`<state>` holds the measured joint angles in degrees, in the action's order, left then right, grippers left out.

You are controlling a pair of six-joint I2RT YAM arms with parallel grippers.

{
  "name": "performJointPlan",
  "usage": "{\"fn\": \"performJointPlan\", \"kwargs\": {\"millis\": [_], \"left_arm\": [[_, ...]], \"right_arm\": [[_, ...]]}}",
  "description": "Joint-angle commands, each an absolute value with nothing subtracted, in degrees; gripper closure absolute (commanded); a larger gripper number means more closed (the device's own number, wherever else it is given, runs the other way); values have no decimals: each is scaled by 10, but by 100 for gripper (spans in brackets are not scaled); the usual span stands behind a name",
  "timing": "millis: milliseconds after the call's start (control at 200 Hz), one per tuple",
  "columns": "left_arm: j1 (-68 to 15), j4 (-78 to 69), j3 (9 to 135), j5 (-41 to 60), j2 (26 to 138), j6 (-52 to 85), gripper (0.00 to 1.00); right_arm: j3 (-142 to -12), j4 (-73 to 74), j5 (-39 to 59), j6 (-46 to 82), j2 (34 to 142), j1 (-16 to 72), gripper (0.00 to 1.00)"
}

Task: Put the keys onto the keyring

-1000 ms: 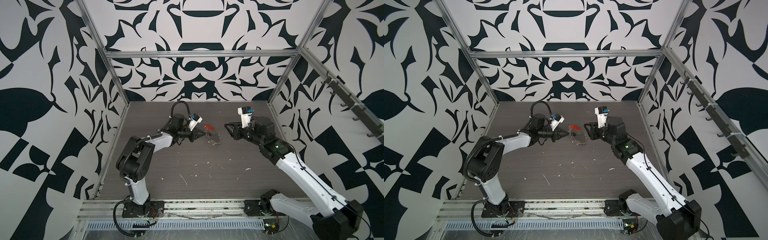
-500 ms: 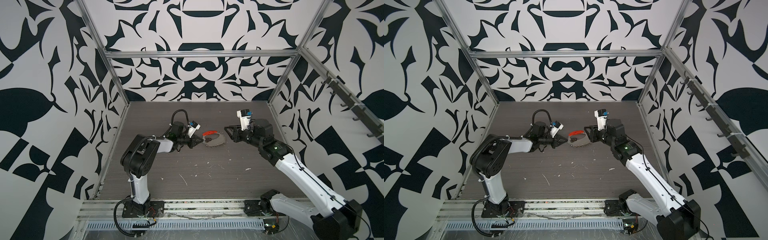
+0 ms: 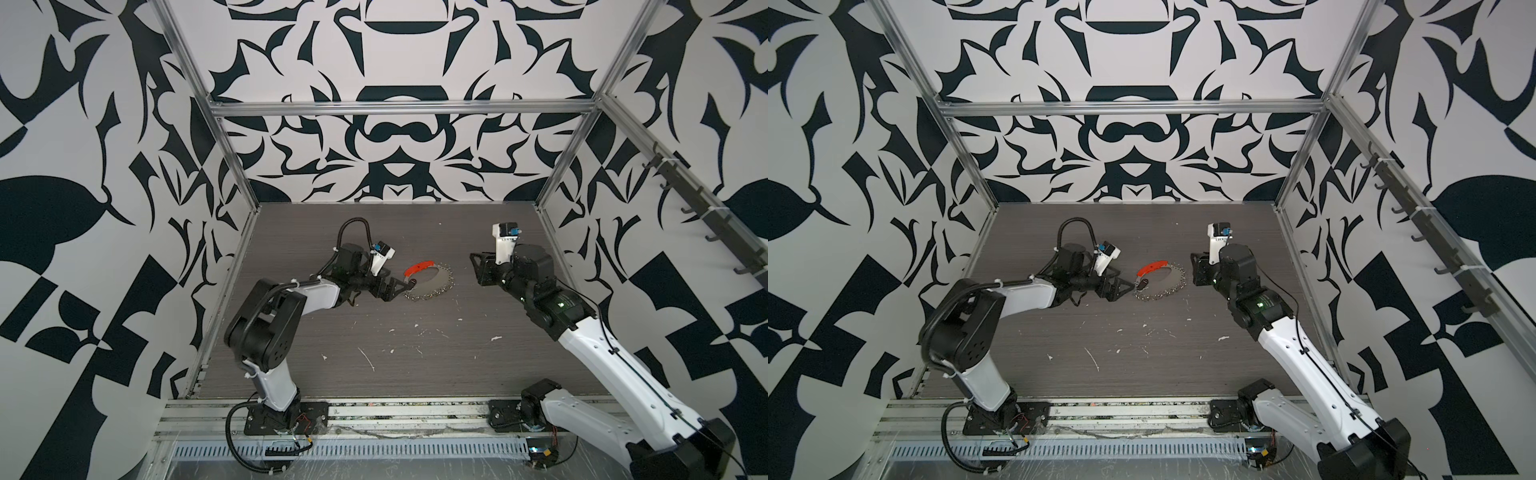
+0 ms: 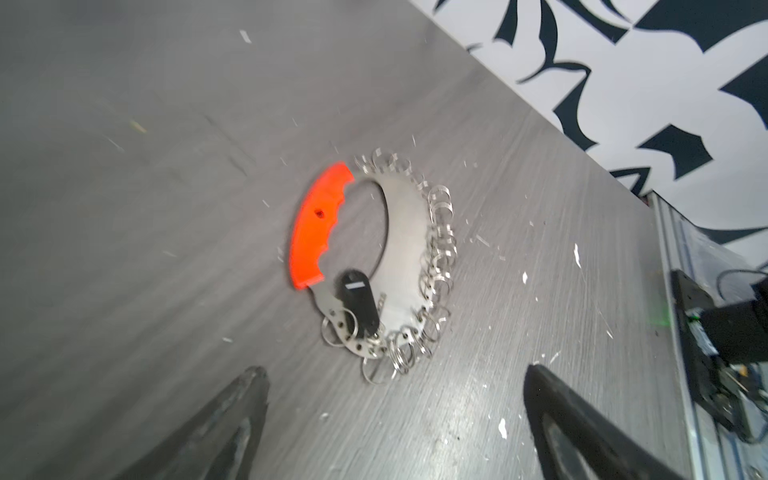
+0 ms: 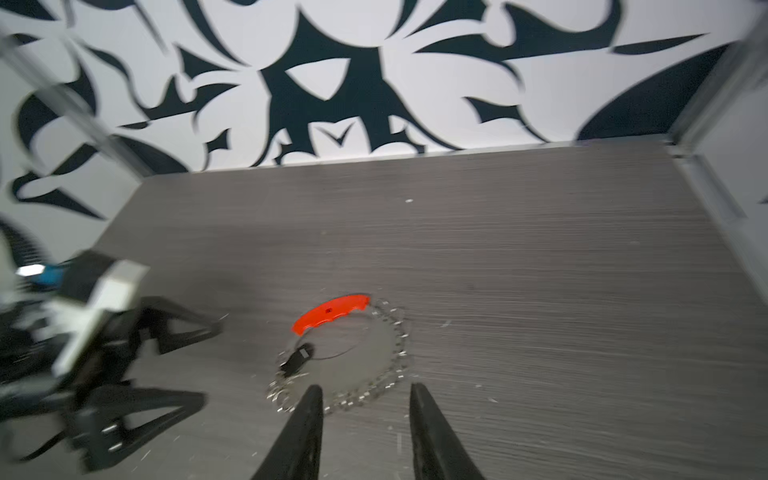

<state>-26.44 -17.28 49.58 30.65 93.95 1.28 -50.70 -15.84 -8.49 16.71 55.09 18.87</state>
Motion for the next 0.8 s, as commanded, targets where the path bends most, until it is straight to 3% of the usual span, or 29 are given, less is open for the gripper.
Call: {"fn": "performJointPlan", "kwargs": {"millis": [0, 180, 410, 655, 795], "left_arm": [[-248, -119, 495, 245, 887, 1, 1], [-242, -111, 442, 162, 803, 11, 1], [-235, -141, 363, 80, 735, 67, 1], [-234, -213, 303, 60, 704, 137, 1], [-235, -236, 285, -20, 713, 201, 1]], "right_arm": [[-497, -121, -226, 147, 544, 150, 58], [-354, 43, -391, 125, 532, 124, 41], [-236, 198, -408, 116, 583, 120, 42], [-204, 398, -393, 57, 740, 120, 43], [-182, 521, -397, 21, 807, 120, 44]]}}
